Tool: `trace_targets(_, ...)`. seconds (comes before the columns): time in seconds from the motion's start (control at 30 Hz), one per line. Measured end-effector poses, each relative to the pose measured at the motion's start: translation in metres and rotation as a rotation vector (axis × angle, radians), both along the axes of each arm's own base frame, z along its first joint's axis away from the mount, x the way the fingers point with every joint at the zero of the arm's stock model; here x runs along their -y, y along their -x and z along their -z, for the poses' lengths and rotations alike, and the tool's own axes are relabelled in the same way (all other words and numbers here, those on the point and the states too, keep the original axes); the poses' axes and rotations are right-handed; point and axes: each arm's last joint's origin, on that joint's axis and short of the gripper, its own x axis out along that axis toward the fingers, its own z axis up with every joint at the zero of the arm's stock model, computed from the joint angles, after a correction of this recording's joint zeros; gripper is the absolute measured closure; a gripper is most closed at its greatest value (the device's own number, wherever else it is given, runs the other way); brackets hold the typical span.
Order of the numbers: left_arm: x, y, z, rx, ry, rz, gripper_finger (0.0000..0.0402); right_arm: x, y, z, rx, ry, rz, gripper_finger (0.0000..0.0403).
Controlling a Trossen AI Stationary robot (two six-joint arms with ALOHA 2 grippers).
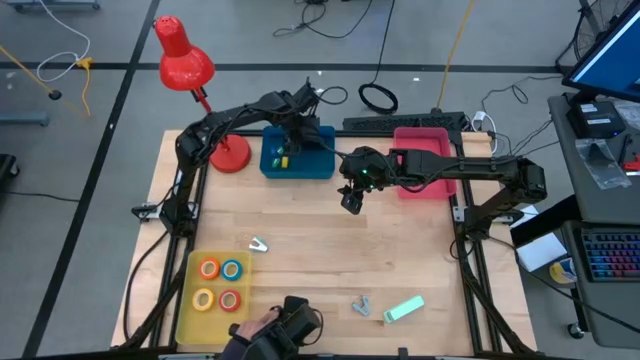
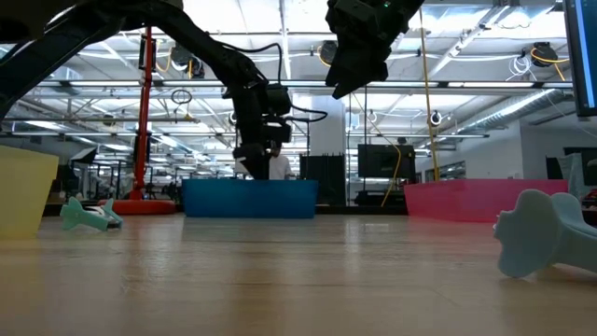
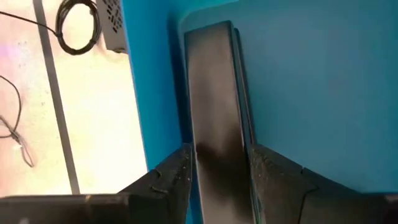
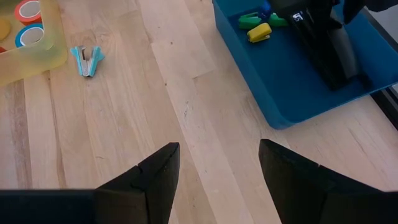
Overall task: Pick and place Stapler, Stapler remover, tape
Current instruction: Put the black stapler into the blue bin
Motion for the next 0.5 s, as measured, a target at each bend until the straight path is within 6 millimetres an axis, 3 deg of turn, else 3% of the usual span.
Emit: trace_targets(0.5, -0.0011, 0.0044, 0.0008, -0.011, 0.031, -0.030, 0.0245, -0.0001, 0.0000, 0.0000, 0.000, 0.000, -0.001, 0.0190)
